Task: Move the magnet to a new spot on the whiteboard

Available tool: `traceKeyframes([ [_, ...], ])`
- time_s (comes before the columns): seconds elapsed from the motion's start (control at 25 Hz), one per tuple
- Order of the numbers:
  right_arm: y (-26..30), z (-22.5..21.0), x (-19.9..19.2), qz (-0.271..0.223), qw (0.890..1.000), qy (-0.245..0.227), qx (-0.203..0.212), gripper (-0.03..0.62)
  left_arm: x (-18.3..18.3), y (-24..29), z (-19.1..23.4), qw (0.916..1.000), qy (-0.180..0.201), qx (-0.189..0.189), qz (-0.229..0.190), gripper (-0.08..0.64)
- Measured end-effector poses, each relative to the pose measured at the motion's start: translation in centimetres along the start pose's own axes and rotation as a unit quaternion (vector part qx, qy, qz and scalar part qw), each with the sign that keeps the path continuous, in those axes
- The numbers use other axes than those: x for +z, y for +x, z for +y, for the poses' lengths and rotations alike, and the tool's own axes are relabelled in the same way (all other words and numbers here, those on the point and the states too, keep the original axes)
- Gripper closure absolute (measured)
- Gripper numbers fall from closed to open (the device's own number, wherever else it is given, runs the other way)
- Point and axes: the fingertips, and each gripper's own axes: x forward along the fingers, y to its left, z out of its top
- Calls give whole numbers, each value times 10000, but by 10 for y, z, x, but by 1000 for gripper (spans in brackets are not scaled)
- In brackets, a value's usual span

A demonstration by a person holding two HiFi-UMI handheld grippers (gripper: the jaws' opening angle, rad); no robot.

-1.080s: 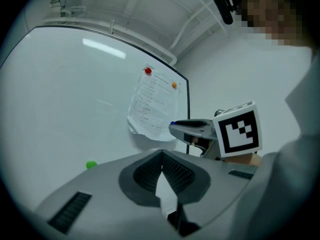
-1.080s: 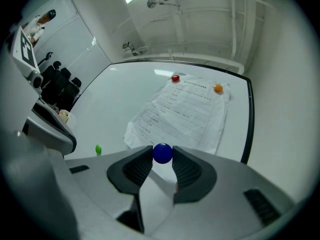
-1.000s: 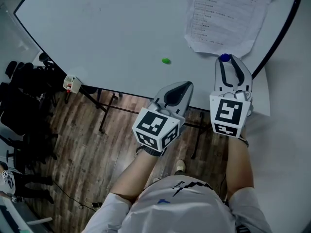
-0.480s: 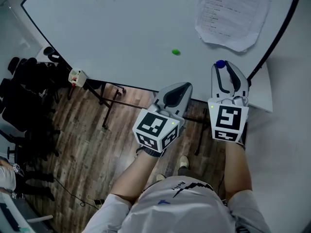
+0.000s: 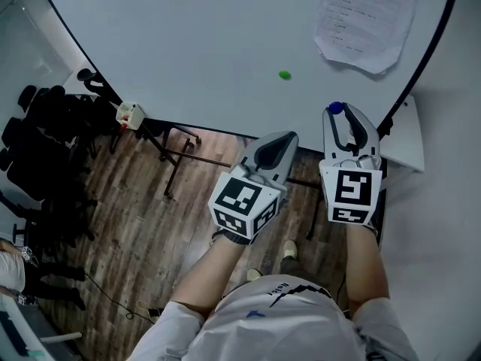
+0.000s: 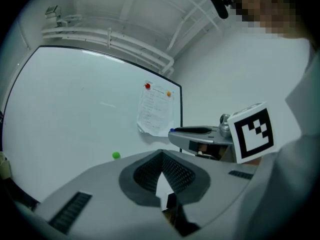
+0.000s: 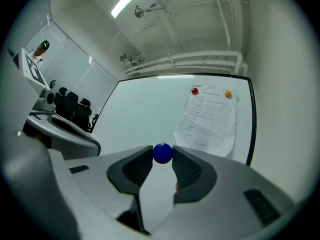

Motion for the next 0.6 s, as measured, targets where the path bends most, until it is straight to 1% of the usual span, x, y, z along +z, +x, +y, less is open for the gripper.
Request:
traceKeyframes([
  [0.16, -9, 13, 3, 11, 10000, 24, 47, 462, -1, -15, 3, 9999, -104, 63, -9, 549],
  [0.6, -20, 38, 7, 60, 9999, 50, 130, 462, 3, -41, 3, 9997, -179, 8, -145, 549],
])
